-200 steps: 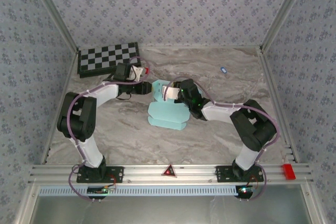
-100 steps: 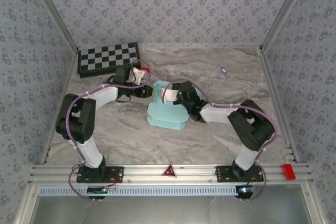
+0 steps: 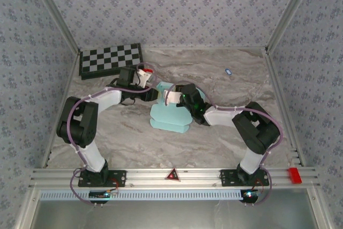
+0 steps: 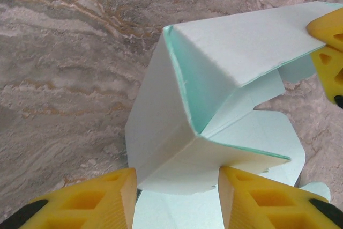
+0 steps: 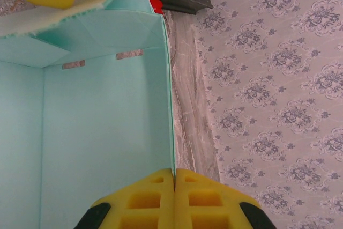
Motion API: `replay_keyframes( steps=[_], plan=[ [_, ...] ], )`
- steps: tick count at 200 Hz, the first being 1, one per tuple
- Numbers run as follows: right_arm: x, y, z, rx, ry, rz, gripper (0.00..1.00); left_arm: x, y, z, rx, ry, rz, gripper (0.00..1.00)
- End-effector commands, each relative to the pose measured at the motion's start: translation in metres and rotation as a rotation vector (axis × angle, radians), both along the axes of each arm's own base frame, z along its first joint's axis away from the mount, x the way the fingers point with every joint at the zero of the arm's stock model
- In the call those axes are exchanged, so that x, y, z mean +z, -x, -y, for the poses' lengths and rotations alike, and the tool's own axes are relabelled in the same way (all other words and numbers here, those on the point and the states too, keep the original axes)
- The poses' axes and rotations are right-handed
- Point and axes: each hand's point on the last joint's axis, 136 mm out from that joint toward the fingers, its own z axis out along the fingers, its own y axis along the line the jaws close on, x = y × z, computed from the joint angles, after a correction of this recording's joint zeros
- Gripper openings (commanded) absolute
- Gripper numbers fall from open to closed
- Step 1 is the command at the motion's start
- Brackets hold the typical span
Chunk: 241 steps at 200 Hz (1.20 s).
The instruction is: Fold the paper box
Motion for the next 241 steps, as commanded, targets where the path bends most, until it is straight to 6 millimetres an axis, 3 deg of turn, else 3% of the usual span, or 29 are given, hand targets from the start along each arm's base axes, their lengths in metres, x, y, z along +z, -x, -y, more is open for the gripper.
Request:
replay_keyframes(
  steps=[1,129,241],
  plan=[
    [-0.007,0.004,-0.004,0.013,0.014,0.002,0.0,-0.001,-0.002,0.01,-0.038,0.002,0.043,0.44],
    [-0.019,0.013,-0.008,0.032,0.043,-0.01,0.0,-0.018,-0.009,0.017,-0.015,0.013,0.037,0.38],
    [-0.02,0.014,-0.011,0.042,0.041,-0.021,0.0,-0.03,-0.024,0.015,0.069,-0.021,0.108,0.41]
  ],
)
